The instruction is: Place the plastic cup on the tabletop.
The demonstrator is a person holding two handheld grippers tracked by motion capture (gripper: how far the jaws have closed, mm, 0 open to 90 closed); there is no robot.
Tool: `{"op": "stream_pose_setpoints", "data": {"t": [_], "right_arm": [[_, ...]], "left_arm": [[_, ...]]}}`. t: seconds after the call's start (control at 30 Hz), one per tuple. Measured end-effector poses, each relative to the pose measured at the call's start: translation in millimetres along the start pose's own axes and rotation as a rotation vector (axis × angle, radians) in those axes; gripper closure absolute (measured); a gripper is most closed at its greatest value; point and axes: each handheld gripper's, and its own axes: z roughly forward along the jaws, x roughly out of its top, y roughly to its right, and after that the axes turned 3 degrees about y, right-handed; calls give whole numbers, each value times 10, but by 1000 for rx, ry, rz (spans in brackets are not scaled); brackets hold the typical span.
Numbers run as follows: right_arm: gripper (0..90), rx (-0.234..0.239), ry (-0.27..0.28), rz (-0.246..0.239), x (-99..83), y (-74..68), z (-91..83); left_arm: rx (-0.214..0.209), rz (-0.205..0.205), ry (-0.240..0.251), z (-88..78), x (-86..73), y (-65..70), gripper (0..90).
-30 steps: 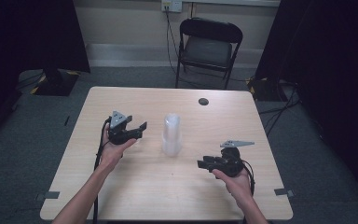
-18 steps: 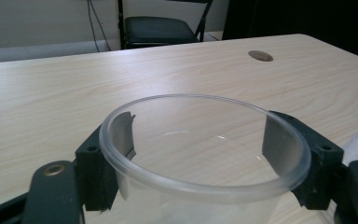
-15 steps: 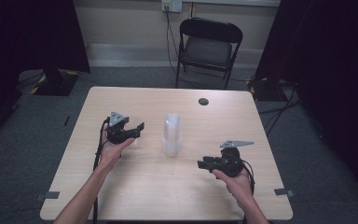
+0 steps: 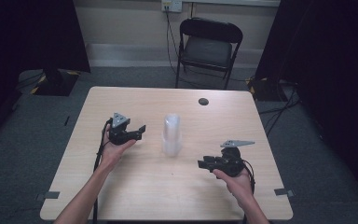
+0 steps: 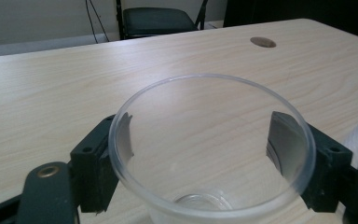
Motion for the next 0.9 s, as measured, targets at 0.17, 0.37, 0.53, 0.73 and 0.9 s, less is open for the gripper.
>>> {"op": "stream_pose_setpoints", "data": {"t": [0.17, 0.37, 0.53, 0.73, 0.9], "right_arm": [[588, 0, -1, 0, 1, -3, -1], [579, -5, 2, -2, 2, -2, -7], [565, -9, 3, 5, 4, 0, -15], [543, -15, 10, 4, 4, 8, -24], [526, -21, 16, 3, 3, 9, -33]], "left_arm": [[-16, 15, -27, 10, -9, 31, 210], [-35, 15, -64, 30, -33, 40, 185], [-45, 19, -95, 28, -48, 33, 160], [-52, 0, -125, -13, -36, 39, 166], [-55, 7, -127, -53, -18, 57, 159]]}}
